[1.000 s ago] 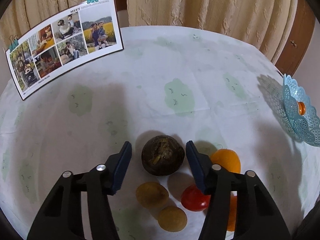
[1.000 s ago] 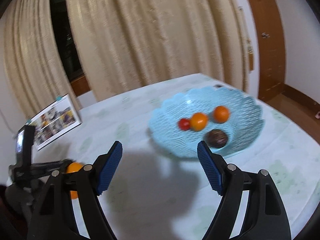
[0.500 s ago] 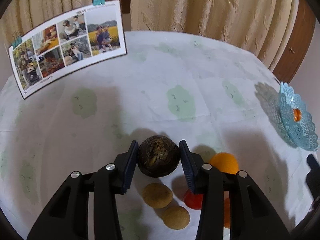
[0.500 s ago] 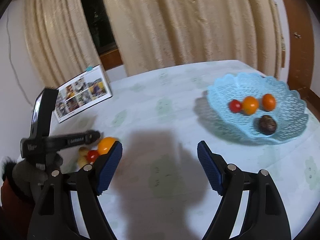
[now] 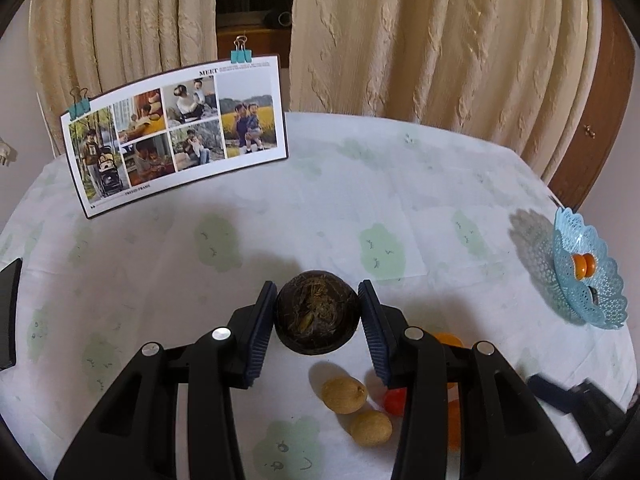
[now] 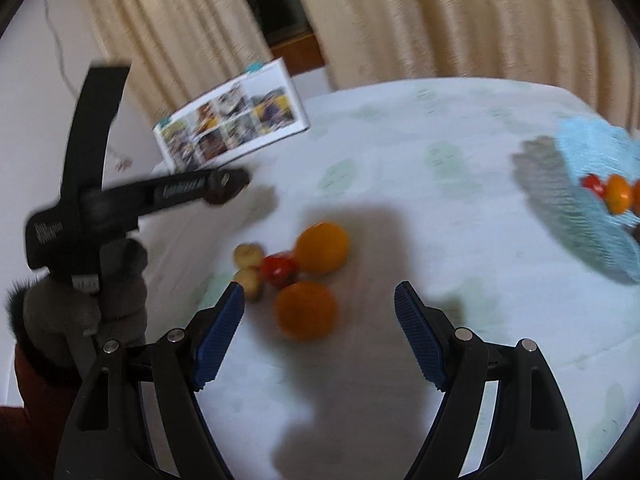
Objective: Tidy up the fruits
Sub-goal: 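Grasp the large orange with the right tool while the left tool holds the dark fruit, then drop the orange into the basket with the right tool while the left tool holds the dark fruit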
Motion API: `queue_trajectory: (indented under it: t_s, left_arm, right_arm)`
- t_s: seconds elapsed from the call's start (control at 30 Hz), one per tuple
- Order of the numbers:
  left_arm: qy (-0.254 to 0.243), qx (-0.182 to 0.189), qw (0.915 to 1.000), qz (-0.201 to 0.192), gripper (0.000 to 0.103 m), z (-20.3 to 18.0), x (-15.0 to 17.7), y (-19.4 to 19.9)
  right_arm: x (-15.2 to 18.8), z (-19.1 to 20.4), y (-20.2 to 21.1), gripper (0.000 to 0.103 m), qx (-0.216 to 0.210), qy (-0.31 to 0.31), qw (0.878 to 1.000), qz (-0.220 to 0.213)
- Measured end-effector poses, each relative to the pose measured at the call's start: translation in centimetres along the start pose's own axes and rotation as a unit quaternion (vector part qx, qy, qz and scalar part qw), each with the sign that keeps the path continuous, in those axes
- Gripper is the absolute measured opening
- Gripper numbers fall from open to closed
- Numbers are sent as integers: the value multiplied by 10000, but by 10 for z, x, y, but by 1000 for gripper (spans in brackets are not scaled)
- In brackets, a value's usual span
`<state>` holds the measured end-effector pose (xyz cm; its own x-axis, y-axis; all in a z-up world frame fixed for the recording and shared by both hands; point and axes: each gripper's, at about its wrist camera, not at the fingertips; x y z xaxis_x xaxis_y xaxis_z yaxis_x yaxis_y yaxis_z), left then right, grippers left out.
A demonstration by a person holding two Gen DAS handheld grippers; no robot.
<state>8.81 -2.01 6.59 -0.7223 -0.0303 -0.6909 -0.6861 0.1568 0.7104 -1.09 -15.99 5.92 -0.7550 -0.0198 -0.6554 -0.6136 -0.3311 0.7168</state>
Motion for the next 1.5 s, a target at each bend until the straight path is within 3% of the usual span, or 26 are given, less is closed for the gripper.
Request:
queue_trajectory:
  t_s: [0.17,0.4,0.53,0.73,0.97,1.2,1.5]
  left_arm:
    - [48,21,10000,-58,42,3,-2,6]
    - [50,55,9999,-88,42,3,-1,8]
    - [43,65,9999,-91,42,2,-1,9]
    - [35,64,9999,-94,42,2,-1,9]
    - [-3,68,9999,-103,42,-2,0,9]
    - [-95,72,9998,-127,42,-10,0,11]
    - [-243,185,9995,-113,43,-30,-1,13]
  right_arm:
    - [2,12,-15,76,-34,173,9996,215]
    - [3,12,-34,53,41,219,9982,561]
    - [3,11,-35,41,104,238,9982,545]
    - [2,8,-29,41,97,146,9986,494]
    - [-2,-7,-6,41,200,-101,9996,189]
    - [-8,-44,32,41,595,-552,9960,-375]
    - [-13,-114,95,41,1438,-1245,9745,-1194]
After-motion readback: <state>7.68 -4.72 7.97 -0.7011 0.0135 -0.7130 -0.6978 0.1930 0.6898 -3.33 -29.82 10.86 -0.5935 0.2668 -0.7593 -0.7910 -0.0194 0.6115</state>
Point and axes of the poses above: each gripper's, at about its wrist camera, not at the fingertips, and y roughly against the way its jaws point, z to its left, x to its underside, and after that the axes turned 4 degrees about x, right-handed
